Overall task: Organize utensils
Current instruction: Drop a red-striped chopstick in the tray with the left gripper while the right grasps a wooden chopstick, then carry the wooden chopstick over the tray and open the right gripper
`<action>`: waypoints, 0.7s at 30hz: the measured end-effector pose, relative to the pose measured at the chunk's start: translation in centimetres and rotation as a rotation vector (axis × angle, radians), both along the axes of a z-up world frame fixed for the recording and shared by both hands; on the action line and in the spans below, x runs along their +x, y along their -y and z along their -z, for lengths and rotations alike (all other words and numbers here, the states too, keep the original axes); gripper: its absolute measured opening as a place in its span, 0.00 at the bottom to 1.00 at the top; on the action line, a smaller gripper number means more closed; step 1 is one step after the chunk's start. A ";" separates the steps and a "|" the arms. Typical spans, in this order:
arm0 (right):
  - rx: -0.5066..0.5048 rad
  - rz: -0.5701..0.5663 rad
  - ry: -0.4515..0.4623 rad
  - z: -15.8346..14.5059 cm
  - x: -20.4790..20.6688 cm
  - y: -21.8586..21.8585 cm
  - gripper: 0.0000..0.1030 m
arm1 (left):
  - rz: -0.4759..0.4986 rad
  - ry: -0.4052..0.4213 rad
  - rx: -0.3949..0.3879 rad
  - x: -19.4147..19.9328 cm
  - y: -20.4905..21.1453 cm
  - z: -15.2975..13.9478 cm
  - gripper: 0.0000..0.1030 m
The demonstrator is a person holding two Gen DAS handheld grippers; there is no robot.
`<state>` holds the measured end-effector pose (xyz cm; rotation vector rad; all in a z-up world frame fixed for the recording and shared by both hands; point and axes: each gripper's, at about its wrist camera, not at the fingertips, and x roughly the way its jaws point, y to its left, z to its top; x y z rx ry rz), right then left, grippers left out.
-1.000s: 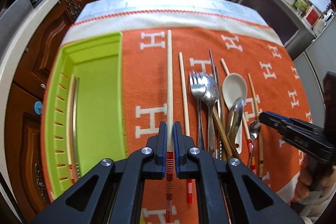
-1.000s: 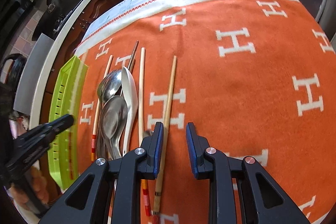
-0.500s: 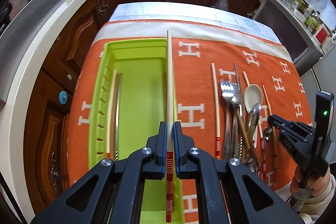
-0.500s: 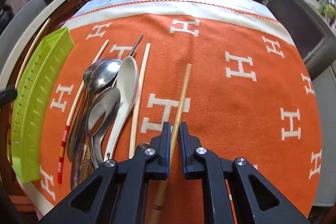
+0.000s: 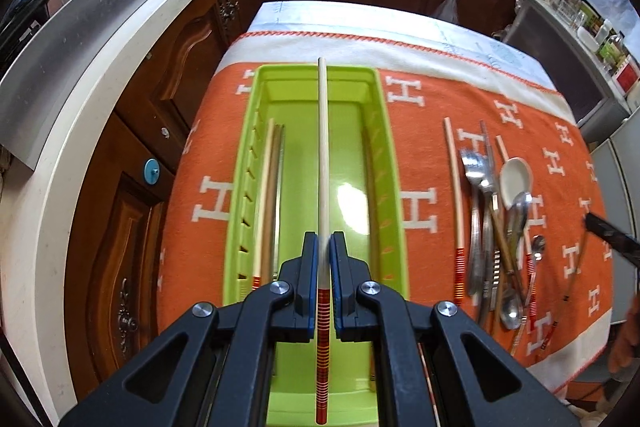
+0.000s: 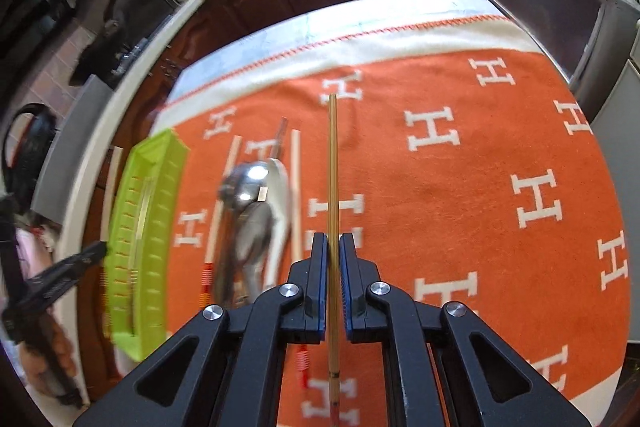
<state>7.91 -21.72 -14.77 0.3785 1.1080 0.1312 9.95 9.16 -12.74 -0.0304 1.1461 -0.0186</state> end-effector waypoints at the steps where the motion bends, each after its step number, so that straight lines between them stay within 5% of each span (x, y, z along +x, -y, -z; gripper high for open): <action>1: 0.006 -0.009 0.010 -0.7 -0.3 -0.4 0.05 | -0.004 -0.005 0.005 0.2 -0.3 0.4 0.04; 5: 0.027 -0.055 0.043 -3.5 -1.3 -2.3 0.05 | -0.016 -0.027 0.005 0.7 -1.1 1.6 0.08; 13: 0.059 -0.139 0.092 -7.8 -1.7 -6.8 0.05 | -0.061 0.072 0.035 -1.1 -3.0 -1.5 0.55; 21: 0.175 -0.298 0.111 -11.6 -0.5 -13.8 0.05 | -0.133 0.169 0.032 -3.2 -5.6 -5.4 0.61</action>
